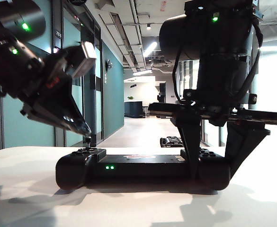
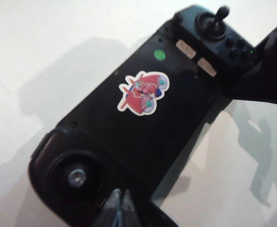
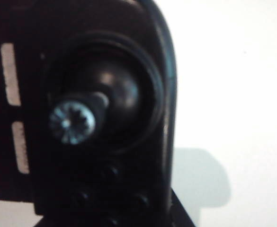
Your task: Push the left joystick on the remote control sitting on the white table forward to make the robot dog walk in a straight line until it approaches the door.
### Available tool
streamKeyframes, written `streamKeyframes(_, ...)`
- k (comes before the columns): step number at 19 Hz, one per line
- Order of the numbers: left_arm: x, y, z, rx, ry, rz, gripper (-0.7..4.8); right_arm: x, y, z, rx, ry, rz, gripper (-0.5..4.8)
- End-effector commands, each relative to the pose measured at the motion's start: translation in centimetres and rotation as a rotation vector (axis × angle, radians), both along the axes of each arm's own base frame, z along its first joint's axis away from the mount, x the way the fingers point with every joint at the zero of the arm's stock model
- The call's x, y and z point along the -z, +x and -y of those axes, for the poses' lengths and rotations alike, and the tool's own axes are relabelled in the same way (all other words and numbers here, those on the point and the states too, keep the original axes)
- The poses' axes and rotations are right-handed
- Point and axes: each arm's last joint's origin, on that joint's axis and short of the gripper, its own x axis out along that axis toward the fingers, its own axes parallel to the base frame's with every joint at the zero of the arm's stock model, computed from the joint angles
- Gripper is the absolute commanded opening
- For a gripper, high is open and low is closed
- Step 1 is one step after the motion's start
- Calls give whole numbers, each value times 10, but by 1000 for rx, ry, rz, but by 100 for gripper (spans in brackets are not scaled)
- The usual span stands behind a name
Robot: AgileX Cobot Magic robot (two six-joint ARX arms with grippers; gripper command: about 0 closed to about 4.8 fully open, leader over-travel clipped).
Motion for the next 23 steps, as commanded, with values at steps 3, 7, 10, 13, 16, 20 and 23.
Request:
streamKeyframes(3,10,9,5,20,-26,8,-5,-2,1,-1,6,16,7,134)
streamKeyframes(7,20,13,7,19,-16,-13,-5,-2,1,-1,5,15,5,134)
streamKeyframes(10,20,16,8,15,-22,11,-5,-2,1,-1,2,15,6,134)
streamKeyframes(13,20,17,8,12,-23,23,-5,-2,1,-1,-2,19,3,134)
streamKeyframes(16,20,18,8,-2,-10,39,-5,-2,1,-1,-3,19,3,134)
streamKeyframes(20,20,20,9,-2,-20,59,-6,-2,0,-1,-3,19,3,134)
streamKeyframes(23,25,22,10,-2,-16,49,-5,-2,0,-2,-6,19,2,134)
